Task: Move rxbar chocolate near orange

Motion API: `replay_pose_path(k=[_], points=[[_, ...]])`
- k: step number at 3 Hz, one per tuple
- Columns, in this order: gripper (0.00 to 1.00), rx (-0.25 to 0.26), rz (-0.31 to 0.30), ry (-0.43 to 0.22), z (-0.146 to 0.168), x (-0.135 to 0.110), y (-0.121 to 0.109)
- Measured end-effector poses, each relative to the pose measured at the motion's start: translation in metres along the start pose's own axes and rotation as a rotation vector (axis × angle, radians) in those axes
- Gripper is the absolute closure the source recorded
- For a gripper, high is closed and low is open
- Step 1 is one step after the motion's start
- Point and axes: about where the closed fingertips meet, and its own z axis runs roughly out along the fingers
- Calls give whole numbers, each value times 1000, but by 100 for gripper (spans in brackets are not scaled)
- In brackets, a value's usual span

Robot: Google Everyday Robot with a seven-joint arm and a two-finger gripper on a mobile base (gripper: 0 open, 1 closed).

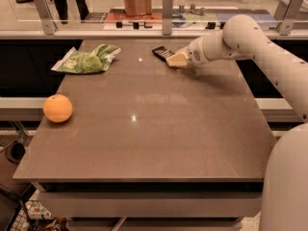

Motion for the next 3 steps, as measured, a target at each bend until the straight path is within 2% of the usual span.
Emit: replay_pose_path(k=[1, 2, 3], points=[[100, 0, 0, 0, 0, 0, 0], [100, -39, -5, -13, -3, -6, 0], [100, -91, -34, -26, -23, -22, -2]])
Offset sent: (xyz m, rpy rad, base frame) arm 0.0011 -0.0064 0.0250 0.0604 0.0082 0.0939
